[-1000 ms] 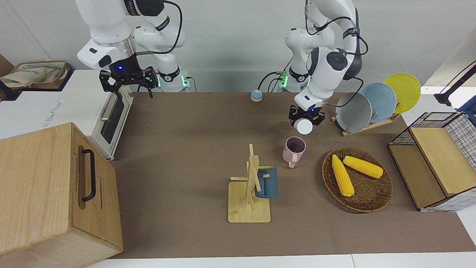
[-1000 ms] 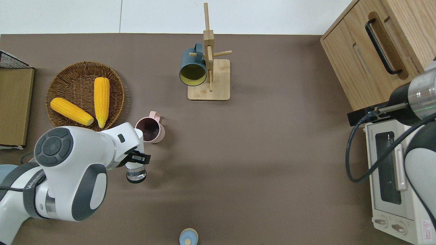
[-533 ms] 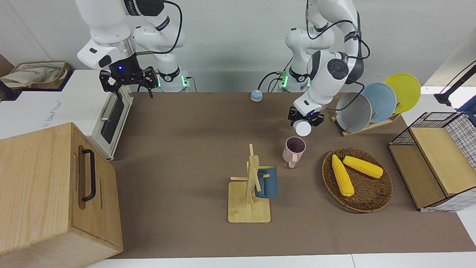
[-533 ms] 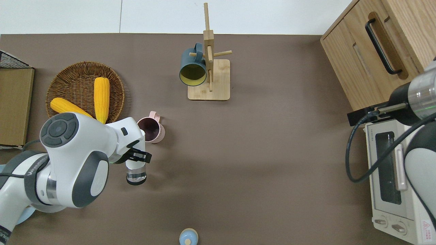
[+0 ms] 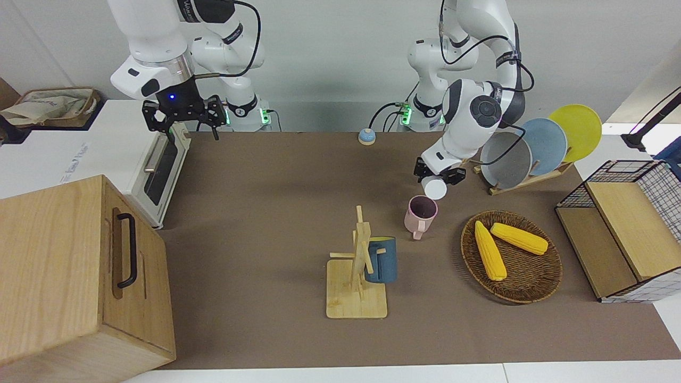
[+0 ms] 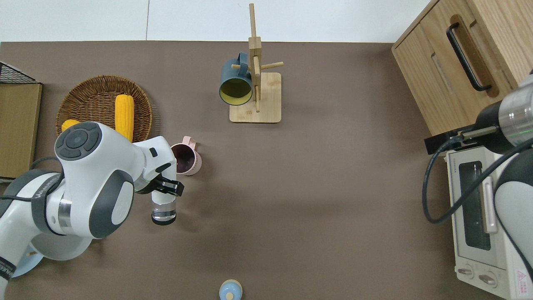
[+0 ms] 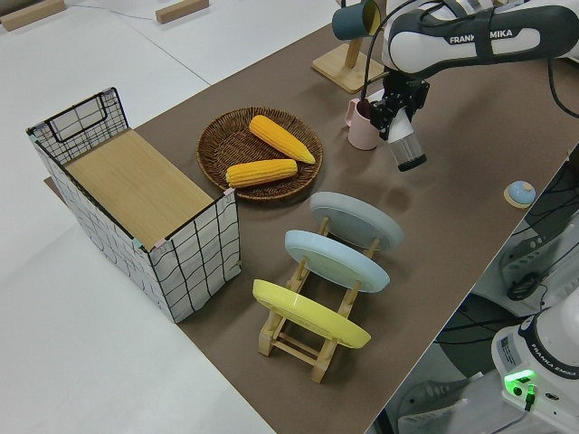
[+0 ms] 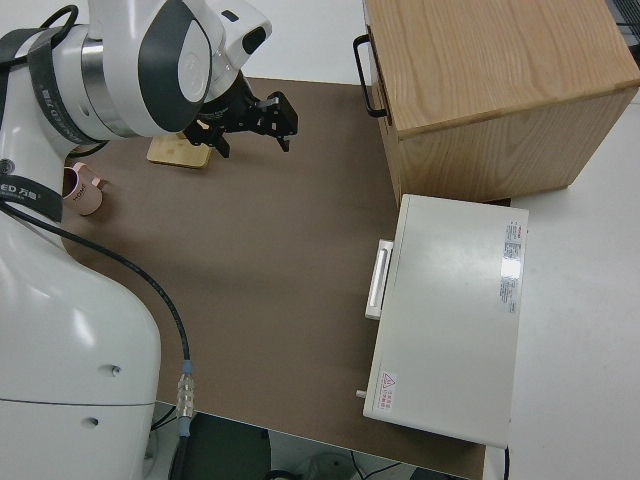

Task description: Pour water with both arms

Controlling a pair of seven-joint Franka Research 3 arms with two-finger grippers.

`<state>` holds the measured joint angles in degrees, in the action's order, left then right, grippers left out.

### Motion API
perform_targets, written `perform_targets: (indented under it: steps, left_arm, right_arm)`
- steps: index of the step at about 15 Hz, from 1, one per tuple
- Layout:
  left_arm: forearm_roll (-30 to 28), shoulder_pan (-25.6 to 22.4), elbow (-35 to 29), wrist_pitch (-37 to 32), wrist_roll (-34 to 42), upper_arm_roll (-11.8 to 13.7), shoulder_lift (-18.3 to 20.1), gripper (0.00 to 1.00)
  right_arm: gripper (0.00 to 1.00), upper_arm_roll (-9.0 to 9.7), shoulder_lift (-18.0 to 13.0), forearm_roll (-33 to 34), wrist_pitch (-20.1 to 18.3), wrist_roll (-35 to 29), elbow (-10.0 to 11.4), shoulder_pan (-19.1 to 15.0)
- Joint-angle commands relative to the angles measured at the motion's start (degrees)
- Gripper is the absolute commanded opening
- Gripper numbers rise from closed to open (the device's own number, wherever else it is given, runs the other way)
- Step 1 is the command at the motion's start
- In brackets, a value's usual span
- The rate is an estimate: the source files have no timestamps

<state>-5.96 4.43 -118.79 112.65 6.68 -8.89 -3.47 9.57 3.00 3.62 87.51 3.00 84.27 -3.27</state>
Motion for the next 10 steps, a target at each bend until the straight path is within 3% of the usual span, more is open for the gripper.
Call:
perform_targets:
  steps: [1,5,10]
  left_arm:
    - [1.1,0.1,4.3,-5.1,-0.5,0.5,-1.6,0.00]
    - [1.2,0.0,9.1,-10.7,-0.8,0.5,-5.3,0.00]
    - [1.1,0.1,10.5,-13.4,-0.9,0.5,-5.3,0.00]
  right_arm:
    - [0.983,0.27,0.4,-1.0,-0.5,0.9,-0.8,-0.4]
    - [0.983,0.27,0.4,-1.1,-0.5,0.9,-0.8,-0.4]
    - [0.983,0.27,0.4,-1.0,-0.5,0.9,-0.8,-0.4]
